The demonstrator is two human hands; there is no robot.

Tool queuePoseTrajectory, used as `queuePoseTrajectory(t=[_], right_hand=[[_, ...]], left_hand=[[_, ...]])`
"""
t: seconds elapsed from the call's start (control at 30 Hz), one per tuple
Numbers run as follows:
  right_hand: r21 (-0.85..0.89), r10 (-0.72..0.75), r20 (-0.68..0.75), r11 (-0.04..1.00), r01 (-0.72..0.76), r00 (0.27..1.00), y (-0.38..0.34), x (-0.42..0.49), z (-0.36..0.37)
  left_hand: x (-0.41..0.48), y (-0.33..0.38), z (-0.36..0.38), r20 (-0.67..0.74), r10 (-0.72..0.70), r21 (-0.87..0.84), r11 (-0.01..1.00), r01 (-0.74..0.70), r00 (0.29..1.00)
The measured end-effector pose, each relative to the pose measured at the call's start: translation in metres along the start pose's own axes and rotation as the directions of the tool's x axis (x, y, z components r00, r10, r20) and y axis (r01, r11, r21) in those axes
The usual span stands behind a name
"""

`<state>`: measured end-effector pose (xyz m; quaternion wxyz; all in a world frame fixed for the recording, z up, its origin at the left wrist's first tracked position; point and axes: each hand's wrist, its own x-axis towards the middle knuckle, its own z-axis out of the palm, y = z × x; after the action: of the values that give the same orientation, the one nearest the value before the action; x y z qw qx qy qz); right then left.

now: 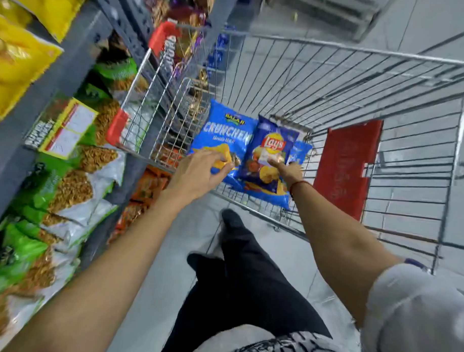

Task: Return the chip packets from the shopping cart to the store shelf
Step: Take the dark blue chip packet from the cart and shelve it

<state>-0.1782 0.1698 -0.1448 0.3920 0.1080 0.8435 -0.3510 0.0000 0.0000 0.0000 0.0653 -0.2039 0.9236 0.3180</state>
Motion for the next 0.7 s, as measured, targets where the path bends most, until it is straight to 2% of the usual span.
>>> queuePoseTrajectory(t=[0.23,0.37,0.53,0.7], right_hand=[[0.226,0.065,0.003,0.972,-0.064,0.998,-0.006,0.019,0.024],[0.274,0.087,0.032,0.957,-0.092,0.996,-0.002,0.023,0.023],[0.387,0.045,0.069,0.920,-0.069,0.997,-0.010,0.013,0.020],[0.394,-0.052,0.121,0.919,0.000,0.991,-0.028,-0.015,0.010]], left_hand=[[0.002,-0.009,0.007,-0.052,-0.031,0.064,0.997,0.034,0.998],[0.003,-0.007,0.006,-0.042,-0.049,0.078,0.996,0.053,0.998],[0.001,-0.005,0.005,-0.042,-0.083,0.065,0.994,0.086,0.996],[-0.002,-0.001,0.002,-0.018,-0.123,0.039,0.992,0.123,0.992]])
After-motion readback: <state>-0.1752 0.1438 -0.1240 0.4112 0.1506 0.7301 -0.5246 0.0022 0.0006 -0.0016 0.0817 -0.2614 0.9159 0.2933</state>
